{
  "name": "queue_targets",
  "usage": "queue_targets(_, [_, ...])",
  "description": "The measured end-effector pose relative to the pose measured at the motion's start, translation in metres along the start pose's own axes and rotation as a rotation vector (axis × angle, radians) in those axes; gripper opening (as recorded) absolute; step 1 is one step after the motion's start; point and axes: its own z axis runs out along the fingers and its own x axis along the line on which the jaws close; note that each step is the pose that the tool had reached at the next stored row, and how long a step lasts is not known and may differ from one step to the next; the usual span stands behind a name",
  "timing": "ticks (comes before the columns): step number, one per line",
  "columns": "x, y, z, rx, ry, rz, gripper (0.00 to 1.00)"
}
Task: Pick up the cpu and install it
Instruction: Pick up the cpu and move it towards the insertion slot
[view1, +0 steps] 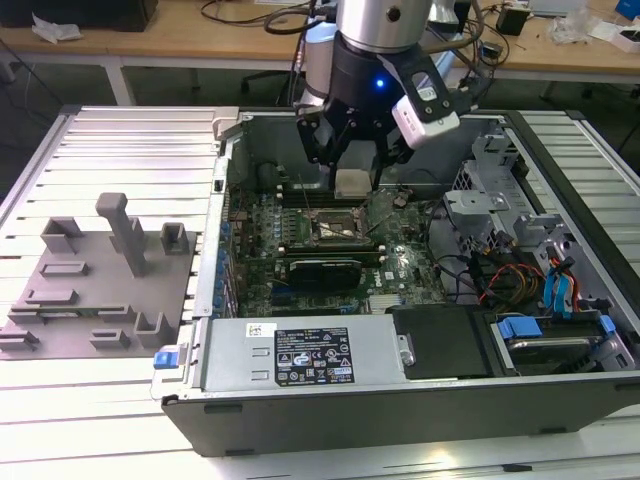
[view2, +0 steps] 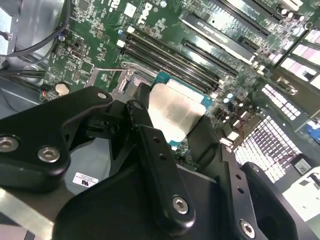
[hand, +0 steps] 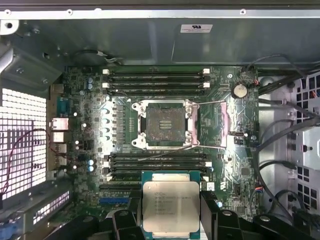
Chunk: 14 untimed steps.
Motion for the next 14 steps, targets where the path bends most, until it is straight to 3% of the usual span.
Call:
queue_targets(10, [0.0005, 0.0261, 0.0137, 0.0049, -0.0027, 0.0, 0.55])
queue_targets(12, [0.0006, 0.0334, 0.0202, 0.007, -0.003, 0.0, 0.55])
queue_targets(14, [0.0005, 0.035, 0.0253, 0.0083, -0.0031, 0.0, 0.55])
